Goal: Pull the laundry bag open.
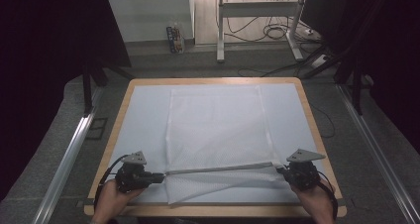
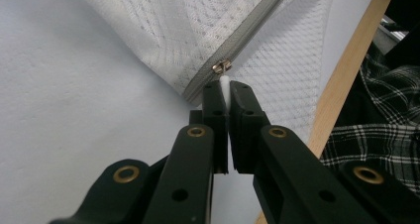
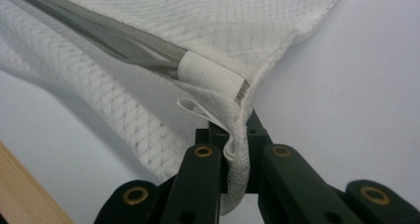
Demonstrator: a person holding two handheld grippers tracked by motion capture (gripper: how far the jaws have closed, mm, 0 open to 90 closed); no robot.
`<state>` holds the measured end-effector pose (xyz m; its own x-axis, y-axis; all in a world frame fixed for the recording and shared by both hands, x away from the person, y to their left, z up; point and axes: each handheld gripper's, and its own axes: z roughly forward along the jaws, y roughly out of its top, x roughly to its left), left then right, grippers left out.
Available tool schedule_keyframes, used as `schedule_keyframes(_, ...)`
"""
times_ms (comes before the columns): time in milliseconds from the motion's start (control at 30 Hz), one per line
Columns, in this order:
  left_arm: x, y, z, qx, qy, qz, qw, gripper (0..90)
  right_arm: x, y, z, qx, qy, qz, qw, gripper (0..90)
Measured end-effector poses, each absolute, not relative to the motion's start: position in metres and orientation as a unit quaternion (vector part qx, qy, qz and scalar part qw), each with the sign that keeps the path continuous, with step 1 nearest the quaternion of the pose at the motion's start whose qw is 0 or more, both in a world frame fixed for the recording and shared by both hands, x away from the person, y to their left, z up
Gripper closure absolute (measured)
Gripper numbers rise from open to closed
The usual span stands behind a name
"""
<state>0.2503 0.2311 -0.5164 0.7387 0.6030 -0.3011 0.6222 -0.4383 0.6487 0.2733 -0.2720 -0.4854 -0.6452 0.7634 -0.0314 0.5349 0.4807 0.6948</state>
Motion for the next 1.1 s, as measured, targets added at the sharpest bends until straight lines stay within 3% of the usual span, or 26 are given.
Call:
schedule_keyframes(267,0.252,0.232,-0.519,0.851,0.369,-0.005,0.373,87.5,0.273,-0.269,-0.487,0.387,0.848,0.323,0.167,87.3)
schedule_keyframes(533,0.248,0.251,-0.507,0.822,0.381,-0.036,0.422,87.0,0.256,-0.262,-0.484,0.358,0.861,0.351,0.078,86.6)
schedule_keyframes(667,0.250,0.247,-0.515,0.841,0.384,-0.050,0.378,86.4,0.253,-0.256,-0.486,0.345,0.872,0.341,0.059,84.7)
schedule_keyframes(833,0.252,0.230,-0.523,0.859,0.378,-0.042,0.343,83.6,0.253,-0.256,-0.493,0.349,0.886,0.295,0.074,75.9)
schedule_keyframes(1100,0.249,0.225,-0.523,0.864,0.370,-0.017,0.340,59.7,0.255,-0.264,-0.492,0.344,0.888,0.292,0.090,53.3)
